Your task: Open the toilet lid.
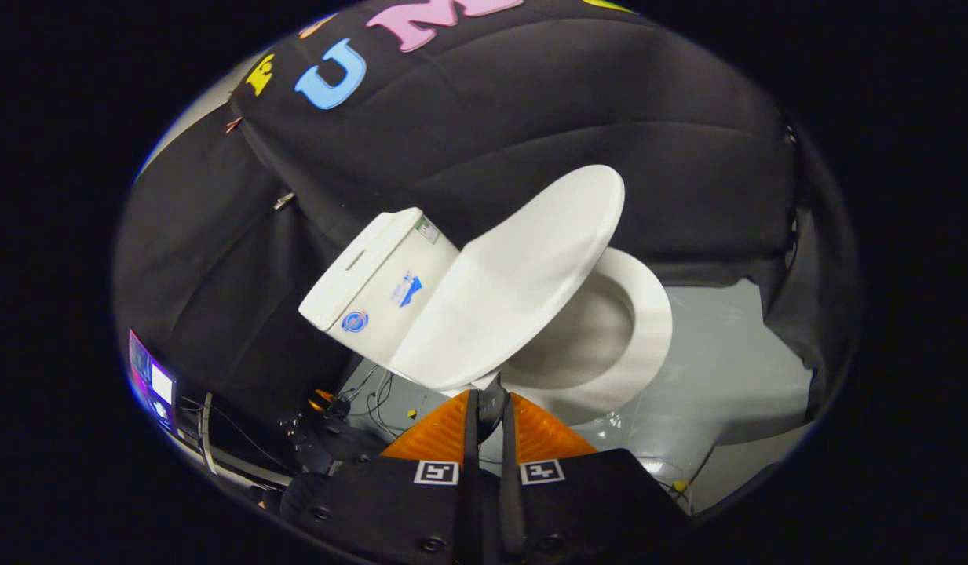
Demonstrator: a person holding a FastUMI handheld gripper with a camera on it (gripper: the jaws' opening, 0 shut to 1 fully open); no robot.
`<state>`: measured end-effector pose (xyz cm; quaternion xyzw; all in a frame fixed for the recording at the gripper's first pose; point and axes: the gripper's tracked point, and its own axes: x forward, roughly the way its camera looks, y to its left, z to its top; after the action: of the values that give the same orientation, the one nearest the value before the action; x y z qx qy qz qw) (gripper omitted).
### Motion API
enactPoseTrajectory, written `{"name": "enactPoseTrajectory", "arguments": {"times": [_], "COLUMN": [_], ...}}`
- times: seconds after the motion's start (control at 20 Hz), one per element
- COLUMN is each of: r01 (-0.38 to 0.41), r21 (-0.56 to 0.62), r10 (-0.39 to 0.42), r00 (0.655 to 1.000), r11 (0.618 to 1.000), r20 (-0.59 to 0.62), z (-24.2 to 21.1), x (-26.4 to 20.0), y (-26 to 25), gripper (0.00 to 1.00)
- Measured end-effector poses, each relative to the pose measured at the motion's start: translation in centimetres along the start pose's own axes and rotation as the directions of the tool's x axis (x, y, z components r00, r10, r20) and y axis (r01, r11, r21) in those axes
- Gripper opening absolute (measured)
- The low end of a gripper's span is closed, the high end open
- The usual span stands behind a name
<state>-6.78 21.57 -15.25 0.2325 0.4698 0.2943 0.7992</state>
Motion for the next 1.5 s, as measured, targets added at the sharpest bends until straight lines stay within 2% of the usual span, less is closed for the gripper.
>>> {"name": "enactPoseTrajectory", "arguments": {"times": [0.25, 0.7, 1.05, 1.5], "r01": [-0.041, -0.099, -0.185, -0.248], "r21": [-0.127, -0.201, -0.315, -0.357], "r10": [0.053, 0.129, 0.223, 0.282], "r00": [0.995, 0.981, 0.971, 0.958], "r11": [0.991, 0.974, 0.931, 0.901], "r20": [0.09, 0.143, 0.088, 0.047], "z": [5.4, 10.0, 11.9, 12.4], "x": [-0.9, 1.6, 5.8, 9.5], "y": [8.5, 20.3, 28.8, 34.5], "gripper": [0.14, 0.14, 0.14, 0.14]}}
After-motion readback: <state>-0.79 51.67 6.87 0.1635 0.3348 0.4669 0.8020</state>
